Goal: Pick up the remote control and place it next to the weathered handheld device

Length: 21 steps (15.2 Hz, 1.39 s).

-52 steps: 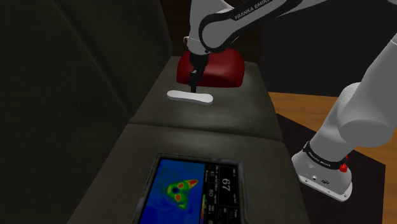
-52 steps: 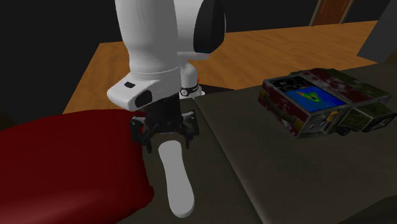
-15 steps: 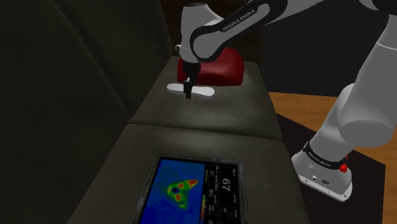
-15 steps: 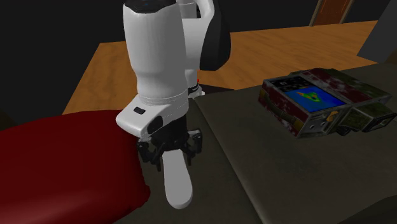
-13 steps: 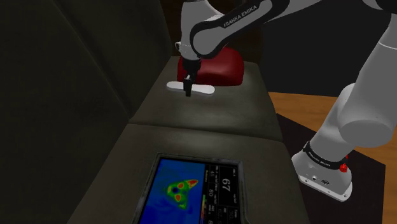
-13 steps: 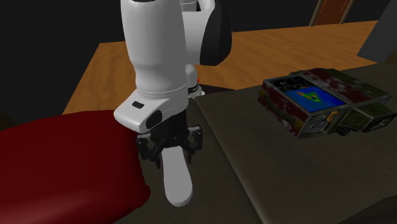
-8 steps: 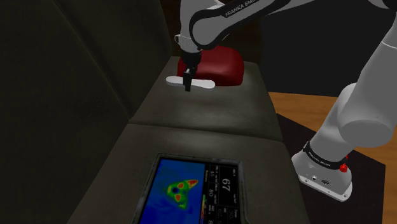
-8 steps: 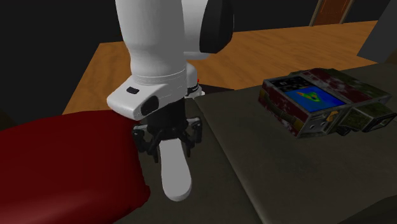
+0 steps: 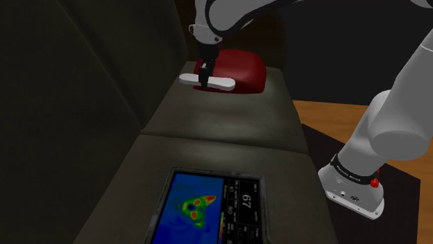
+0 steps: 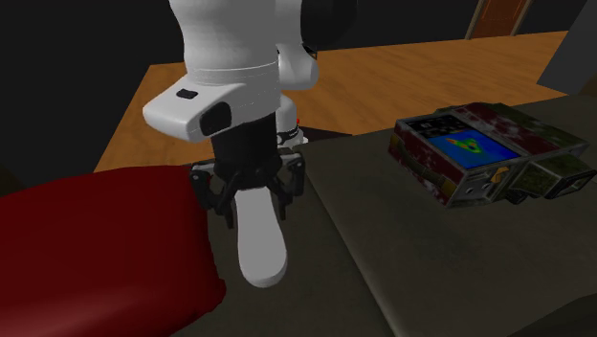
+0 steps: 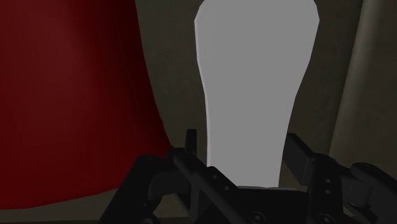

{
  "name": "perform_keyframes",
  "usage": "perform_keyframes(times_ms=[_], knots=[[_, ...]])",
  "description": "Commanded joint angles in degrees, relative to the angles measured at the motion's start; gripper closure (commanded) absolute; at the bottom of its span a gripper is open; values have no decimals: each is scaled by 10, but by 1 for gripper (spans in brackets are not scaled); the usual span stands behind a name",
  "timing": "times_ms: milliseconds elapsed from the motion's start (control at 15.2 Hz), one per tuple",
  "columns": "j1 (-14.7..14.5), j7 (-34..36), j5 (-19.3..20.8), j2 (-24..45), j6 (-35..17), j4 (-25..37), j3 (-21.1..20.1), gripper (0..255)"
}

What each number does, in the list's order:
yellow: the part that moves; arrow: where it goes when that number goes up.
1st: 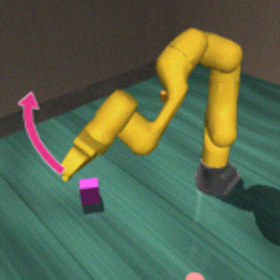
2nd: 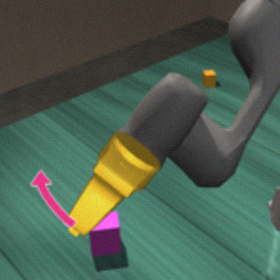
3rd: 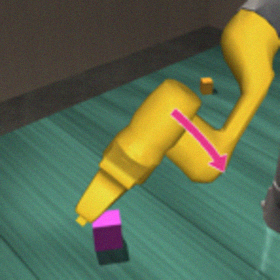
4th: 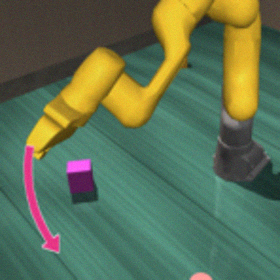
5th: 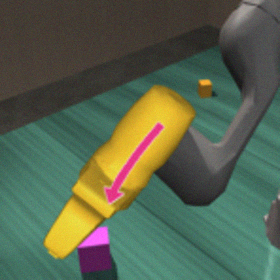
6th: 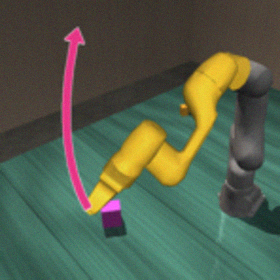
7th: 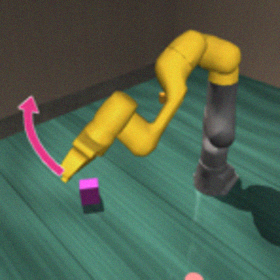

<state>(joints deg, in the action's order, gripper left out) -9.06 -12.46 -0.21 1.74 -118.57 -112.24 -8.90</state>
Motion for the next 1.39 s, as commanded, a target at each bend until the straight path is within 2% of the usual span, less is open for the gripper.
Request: perform_keyframes(times_ms=[0, 1122, 1320], knots=[[0, -1, -1, -6, 15, 9, 0, 255], [1, -1, -3, -17, 142, 126, 1, 255], [-5, 7, -13, -83, 132, 50, -5, 255]])
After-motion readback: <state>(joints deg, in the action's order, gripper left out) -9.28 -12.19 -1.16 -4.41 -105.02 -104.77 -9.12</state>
